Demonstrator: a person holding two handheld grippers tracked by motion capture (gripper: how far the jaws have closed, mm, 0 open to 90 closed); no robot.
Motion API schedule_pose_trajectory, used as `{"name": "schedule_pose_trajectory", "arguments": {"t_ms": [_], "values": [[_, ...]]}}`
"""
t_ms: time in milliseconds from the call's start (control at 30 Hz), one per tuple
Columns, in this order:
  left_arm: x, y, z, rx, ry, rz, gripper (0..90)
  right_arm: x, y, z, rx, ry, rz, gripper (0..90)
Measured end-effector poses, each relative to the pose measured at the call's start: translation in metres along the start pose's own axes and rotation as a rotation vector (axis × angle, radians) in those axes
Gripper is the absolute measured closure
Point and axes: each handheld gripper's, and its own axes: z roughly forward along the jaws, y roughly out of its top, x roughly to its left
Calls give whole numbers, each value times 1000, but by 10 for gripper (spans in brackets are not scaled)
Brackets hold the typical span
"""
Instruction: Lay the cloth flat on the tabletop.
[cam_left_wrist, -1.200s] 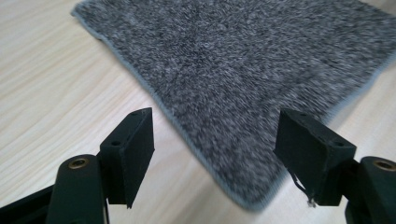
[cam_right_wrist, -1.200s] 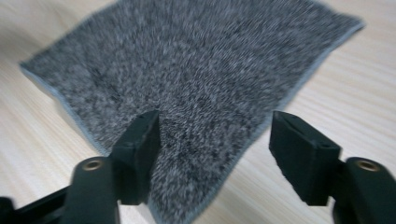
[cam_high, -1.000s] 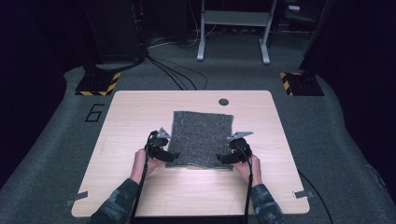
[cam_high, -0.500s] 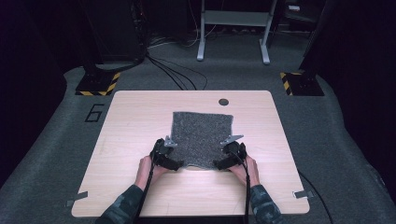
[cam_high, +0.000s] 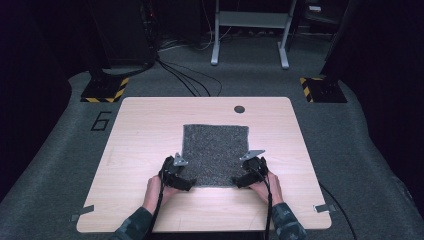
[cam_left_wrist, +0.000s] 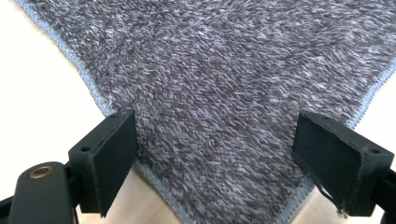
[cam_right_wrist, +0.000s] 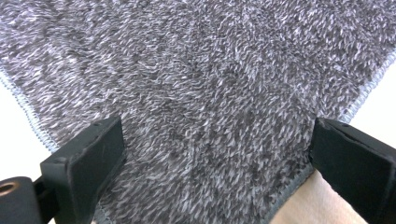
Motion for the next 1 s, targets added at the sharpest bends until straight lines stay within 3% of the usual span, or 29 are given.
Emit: {"name": "schedule_pose_trajectory", "arguments": {"t_ms": [233,467,533,600,700,833,900,1000], "values": [[-11,-6,-4,-13,-4,1,139,5,-8,-6,-4,4,-1,36],[-14,-7,-8,2,-25,8,138,6,-12,-9,-12,6,-3,37],[-11,-7,-13,-18,-30,-15,133,5,-12,-10,-17,20,-5,47],[-6,-7,-19,-40,-38,-50,117,5,-12,-13,-27,34,8,46],[4,-4,-27,-55,-24,-62,113,9,-7,-19,-54,39,7,46],[29,5,-34,-72,1,-86,111,18,1,-22,-67,45,-3,49],[48,13,-33,-72,-4,-124,109,27,10,-22,-80,59,-18,51],[58,18,-31,-67,-5,-142,110,33,15,-21,-82,62,-35,51]]}}
